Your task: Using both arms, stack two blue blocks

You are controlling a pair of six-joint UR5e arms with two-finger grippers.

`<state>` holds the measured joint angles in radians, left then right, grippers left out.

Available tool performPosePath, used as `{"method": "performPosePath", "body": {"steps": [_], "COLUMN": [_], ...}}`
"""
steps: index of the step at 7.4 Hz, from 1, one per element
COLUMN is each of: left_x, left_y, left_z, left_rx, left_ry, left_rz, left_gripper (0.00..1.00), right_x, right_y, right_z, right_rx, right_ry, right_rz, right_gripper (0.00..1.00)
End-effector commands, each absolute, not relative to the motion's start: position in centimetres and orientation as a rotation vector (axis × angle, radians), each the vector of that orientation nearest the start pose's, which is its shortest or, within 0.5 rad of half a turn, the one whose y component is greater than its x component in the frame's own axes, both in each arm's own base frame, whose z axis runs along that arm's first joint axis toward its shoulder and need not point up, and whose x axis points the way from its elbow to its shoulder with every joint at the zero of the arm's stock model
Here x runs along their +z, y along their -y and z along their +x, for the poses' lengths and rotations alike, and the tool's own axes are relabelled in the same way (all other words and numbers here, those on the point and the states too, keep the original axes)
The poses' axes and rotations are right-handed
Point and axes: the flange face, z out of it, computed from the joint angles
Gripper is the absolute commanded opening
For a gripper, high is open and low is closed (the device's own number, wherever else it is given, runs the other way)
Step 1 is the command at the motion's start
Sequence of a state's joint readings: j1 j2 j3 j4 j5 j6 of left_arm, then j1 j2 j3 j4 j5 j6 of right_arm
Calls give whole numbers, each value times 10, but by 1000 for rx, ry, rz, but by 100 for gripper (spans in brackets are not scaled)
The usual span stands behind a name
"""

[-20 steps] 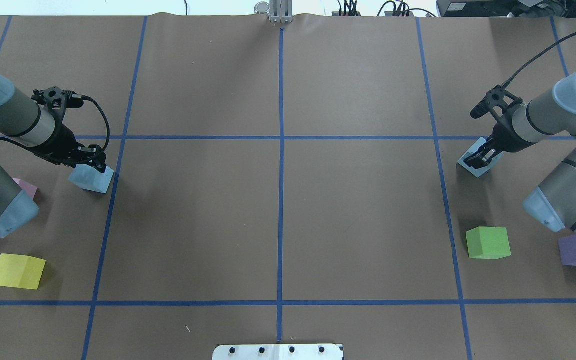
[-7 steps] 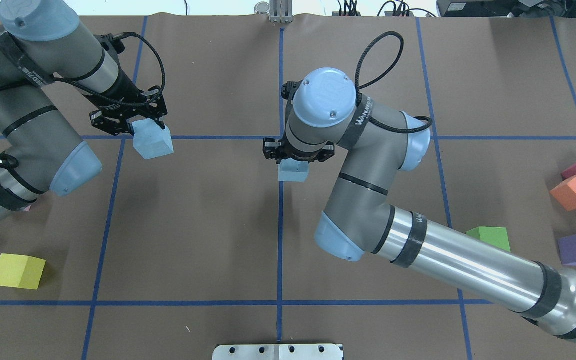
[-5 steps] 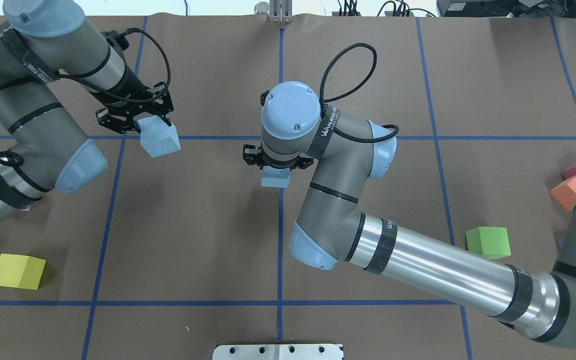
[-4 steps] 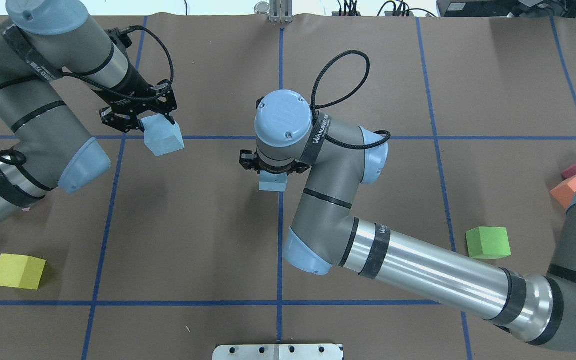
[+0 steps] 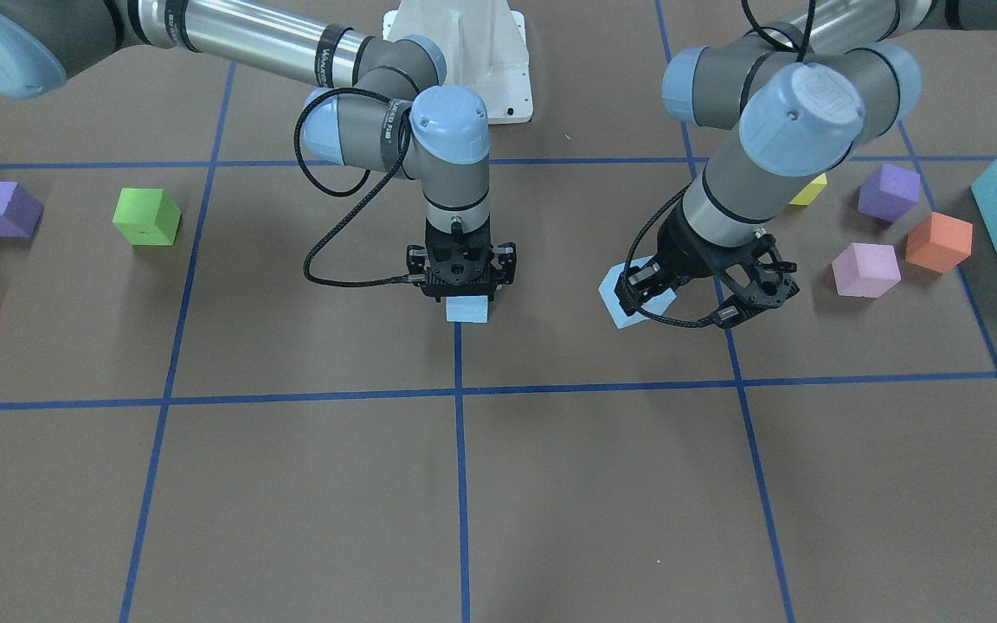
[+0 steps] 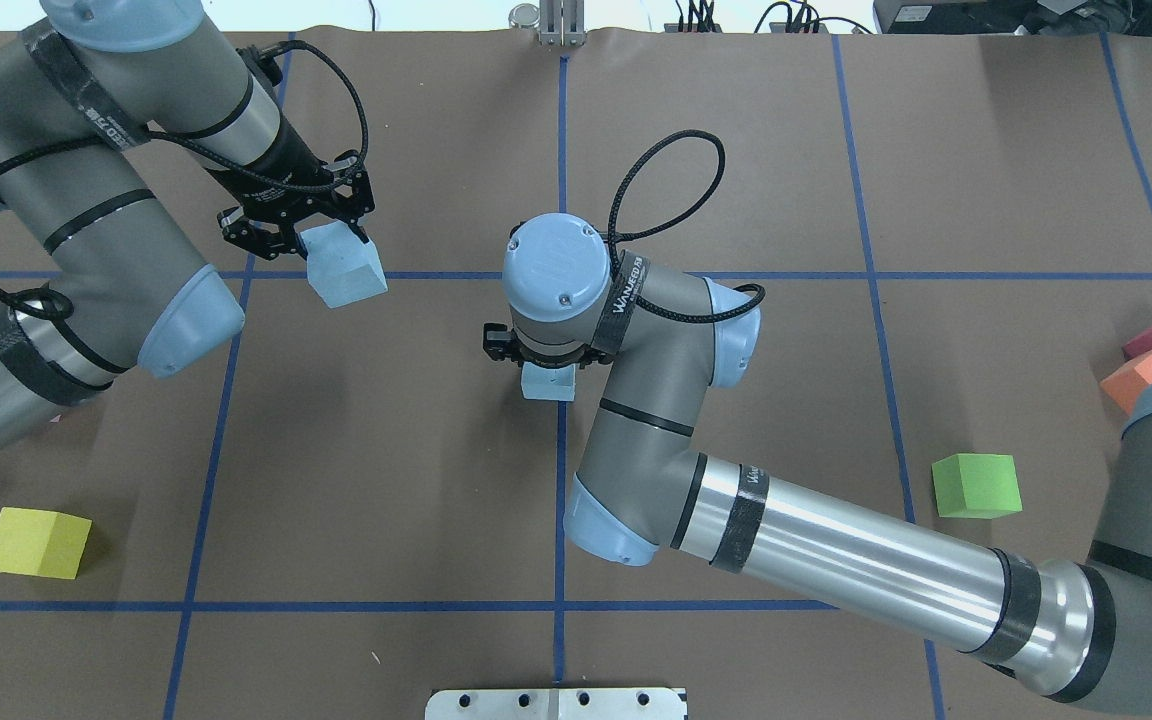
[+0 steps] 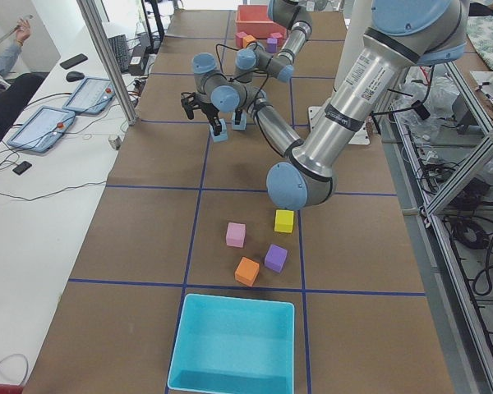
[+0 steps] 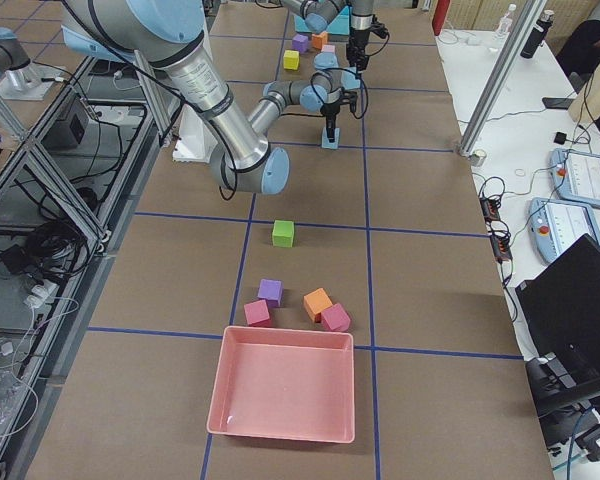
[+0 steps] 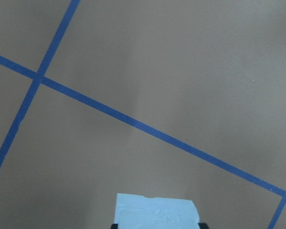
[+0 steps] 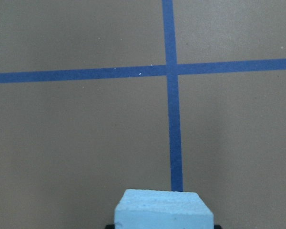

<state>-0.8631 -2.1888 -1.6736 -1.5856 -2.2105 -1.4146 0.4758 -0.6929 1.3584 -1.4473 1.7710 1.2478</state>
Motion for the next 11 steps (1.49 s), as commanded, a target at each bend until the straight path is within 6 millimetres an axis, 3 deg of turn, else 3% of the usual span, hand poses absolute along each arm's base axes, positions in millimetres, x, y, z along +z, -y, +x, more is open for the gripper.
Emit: {"method": "performPosePath", "body": {"steps": [1,3,4,6,7,9,11], "left_x": [217,196,185,164,155,145,151], "left_y": [551,543,539,519,518,518,508], "left_z": [404,424,445,480,492,532,551], "left_rx": [-389,-348,-317,-231,-196,-144,-114], "left_ry": [-938,-957,-957,-958,-955,-941,-956], "left_rz": [-190,-181,-175,-103,-85,-70,-71], "left_gripper": [55,54,54,54,54,54,54], "right_x": [182,165,173,201,209,231,236], "right_y": [468,502,509,538,550,557,559], "right_z": [-620,-561,-552,-501,-483,-459,-455], "right_rx": [49,78,67,44,23,-4,3], "right_ry": [815,892,886,880,883,862,858], "right_rz": [154,120,133,149,153,178,178], "right_gripper": [100,100,100,100,100,100,100]}}
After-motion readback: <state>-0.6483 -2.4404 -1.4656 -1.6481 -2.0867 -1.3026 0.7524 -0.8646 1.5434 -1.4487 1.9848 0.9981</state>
